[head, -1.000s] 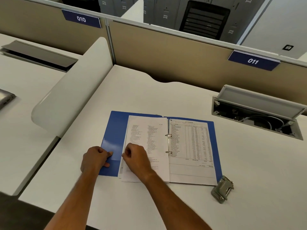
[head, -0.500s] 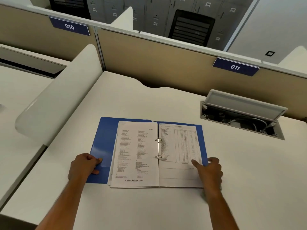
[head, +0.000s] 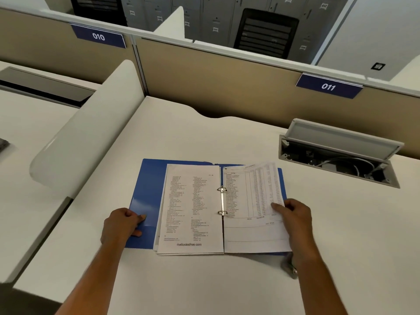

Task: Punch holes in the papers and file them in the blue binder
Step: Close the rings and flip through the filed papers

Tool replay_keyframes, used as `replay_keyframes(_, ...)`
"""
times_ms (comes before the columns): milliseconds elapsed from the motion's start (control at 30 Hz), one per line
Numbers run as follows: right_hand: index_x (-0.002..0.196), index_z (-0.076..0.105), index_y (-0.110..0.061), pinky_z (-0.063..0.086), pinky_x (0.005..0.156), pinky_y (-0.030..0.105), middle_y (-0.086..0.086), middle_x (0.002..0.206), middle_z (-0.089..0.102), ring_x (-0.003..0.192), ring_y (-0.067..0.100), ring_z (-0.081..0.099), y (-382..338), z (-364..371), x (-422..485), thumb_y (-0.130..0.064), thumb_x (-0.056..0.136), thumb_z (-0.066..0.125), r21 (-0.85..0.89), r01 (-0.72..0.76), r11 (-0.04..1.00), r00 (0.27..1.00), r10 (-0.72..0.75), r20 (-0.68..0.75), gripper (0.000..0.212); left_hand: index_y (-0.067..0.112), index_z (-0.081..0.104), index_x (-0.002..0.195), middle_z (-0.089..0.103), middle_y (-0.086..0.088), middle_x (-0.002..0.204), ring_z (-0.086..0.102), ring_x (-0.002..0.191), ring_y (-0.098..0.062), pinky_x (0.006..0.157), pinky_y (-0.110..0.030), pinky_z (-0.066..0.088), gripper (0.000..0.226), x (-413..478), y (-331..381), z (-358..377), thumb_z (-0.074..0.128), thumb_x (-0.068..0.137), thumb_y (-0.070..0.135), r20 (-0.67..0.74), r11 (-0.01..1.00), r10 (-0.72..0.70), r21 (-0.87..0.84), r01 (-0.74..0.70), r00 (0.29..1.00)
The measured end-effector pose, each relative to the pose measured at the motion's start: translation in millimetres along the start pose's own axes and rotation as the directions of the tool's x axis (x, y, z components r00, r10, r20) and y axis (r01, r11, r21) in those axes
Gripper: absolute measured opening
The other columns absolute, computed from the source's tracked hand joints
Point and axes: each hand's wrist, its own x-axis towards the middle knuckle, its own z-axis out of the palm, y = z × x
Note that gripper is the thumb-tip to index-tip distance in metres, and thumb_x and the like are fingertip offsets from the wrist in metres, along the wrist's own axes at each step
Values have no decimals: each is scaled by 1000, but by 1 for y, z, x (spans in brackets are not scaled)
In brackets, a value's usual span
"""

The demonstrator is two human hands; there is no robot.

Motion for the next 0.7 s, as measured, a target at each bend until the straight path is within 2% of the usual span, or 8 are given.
replay_keyframes(67, 91, 75, -11, 62, 87, 49, 12, 96, 80, 92, 35, 76, -29, 9, -14, -15, 91, 83, 12, 81, 997, 994, -81, 76, 9, 14, 69, 87, 78, -5, 65, 77, 64, -26, 82, -49, 64, 34, -1, 1, -1, 80, 90, 45, 0, 1000, -3, -15, 3, 1000)
replay_keyframes(133, 86, 72, -13, 59, 75, 39, 9, 91, 78, 83, 28, 74, -55, 24, -29, -14, 93, 82, 34, 140, 990, 970, -144, 196, 12, 14, 69, 87, 78, -4, 62, 77, 62, -25, 81, -47, 63, 32, -3, 2, -1, 79, 91, 45, -6, 1000, -2, -24, 2, 1000)
replay_keyframes(200, 80, 67, -15, 55, 64, 28, 3, 83, 76, 71, 16, 71, -76, 45, -44, -12, 93, 81, 63, 156, 986, 943, -168, 288, 20, 15, 69, 88, 78, -4, 63, 77, 62, -24, 80, -46, 63, 32, -4, 3, -1, 79, 91, 45, -13, 1000, -2, -22, 2, 1000)
replay_keyframes(267, 78, 66, -14, 55, 59, 23, 0, 77, 75, 66, 9, 71, -87, 72, -55, -11, 92, 81, 89, 139, 986, 916, -162, 366, 21, 15, 69, 88, 78, -5, 64, 77, 64, -25, 80, -45, 62, 33, -4, 3, 0, 78, 92, 47, -15, 1000, 0, -12, 0, 1000)
replay_keyframes(400, 77, 68, -13, 58, 75, 39, 23, 91, 77, 79, 25, 73, -86, 133, -70, -18, 83, 83, 121, 96, 988, 868, -143, 475, 17, 16, 68, 90, 78, -6, 69, 76, 68, -26, 79, -46, 62, 34, -4, 3, 0, 78, 91, 48, -21, 1000, -10, -4, 9, 1000)
replay_keyframes(500, 82, 70, -14, 65, 86, 46, 15, 98, 80, 91, 32, 79, -75, 177, -78, -16, 88, 82, 89, 75, 993, 838, -111, 534, 13, 15, 68, 89, 78, -7, 68, 76, 67, -26, 76, -42, 60, 32, -5, 4, -1, 79, 91, 45, -18, 1000, -13, -13, 12, 1000)
replay_keyframes(600, 91, 72, -7, 65, 94, 49, 13, 105, 80, 100, 33, 78, -64, 212, -85, -17, 90, 81, -1, 105, 995, 832, -87, 548, 14, 15, 68, 89, 78, -7, 70, 76, 67, -25, 74, -40, 57, 32, -3, 2, 0, 79, 91, 45, -22, 1000, -13, -14, 13, 1000)
replay_keyframes(700, 82, 64, -20, 63, 94, 49, 8, 94, 73, 98, 35, 74, -51, 238, -87, -21, 91, 80, -99, 159, 982, 835, -80, 544, 18, 16, 68, 89, 78, -7, 71, 75, 69, -26, 75, -42, 59, 32, -1, 1, 1, 79, 91, 45, -25, 1000, -8, -3, 8, 1000)
